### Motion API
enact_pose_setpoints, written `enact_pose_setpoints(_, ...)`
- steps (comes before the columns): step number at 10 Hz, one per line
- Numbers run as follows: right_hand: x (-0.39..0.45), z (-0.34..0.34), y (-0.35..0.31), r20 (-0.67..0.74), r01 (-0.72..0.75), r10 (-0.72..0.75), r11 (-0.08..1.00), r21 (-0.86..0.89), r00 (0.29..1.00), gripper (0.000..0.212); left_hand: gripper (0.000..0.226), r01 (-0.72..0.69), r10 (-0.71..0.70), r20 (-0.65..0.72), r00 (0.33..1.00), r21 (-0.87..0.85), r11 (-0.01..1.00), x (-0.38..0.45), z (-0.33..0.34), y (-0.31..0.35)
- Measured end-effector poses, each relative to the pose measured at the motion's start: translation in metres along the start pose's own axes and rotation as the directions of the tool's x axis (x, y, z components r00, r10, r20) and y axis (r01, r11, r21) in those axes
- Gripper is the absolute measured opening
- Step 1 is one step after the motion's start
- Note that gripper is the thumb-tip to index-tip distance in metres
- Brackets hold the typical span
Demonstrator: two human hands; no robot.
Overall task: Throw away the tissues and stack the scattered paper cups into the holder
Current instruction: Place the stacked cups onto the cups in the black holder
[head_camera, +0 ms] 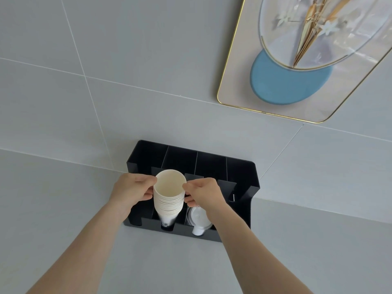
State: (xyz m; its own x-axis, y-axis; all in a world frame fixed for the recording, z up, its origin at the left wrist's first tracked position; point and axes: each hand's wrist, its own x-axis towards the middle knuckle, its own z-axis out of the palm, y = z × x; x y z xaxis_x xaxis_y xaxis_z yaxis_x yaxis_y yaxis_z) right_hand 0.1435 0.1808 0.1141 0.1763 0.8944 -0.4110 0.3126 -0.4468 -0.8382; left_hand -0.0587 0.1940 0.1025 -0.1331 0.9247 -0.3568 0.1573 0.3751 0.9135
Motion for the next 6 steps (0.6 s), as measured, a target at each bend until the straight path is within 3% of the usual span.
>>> enact_pose_setpoints(2, -0.003, 0.000, 0.001, -0.006, -0.008, 0.008, 1.000, -0.030, 1.000, 0.013, 0.013, 0.000, 0.000, -0.008, 1.000, 0.008, 1.000, -0.003, 0.001, 0.001)
enact_pose_setpoints(3, -0.004, -0.004, 0.003, -0.020, 0.040, -0.042, 0.993, -0.110, 0.999, 0.024, 0.016, 0.004, -0.002, -0.035, 0.999, 0.047, 0.999, -0.005, 0.002, 0.003)
enact_pose_setpoints(4, -0.012, -0.010, 0.003, -0.032, 0.133, -0.146, 0.958, -0.253, 0.989, 0.039, 0.014, -0.018, 0.026, -0.051, 0.998, 0.138, 0.990, -0.014, 0.003, 0.005)
enact_pose_setpoints(5, -0.016, -0.024, 0.012, -0.024, 0.234, -0.265, 0.887, -0.398, 0.964, 0.041, 0.022, -0.096, 0.126, -0.066, 0.990, 0.349, 0.932, -0.026, 0.005, 0.008)
enact_pose_setpoints(6, -0.029, -0.042, 0.021, -0.015, 0.255, -0.316, 0.791, -0.556, 0.949, 0.042, 0.052, -0.201, 0.266, -0.060, 0.962, 0.506, 0.839, -0.037, 0.009, 0.013)
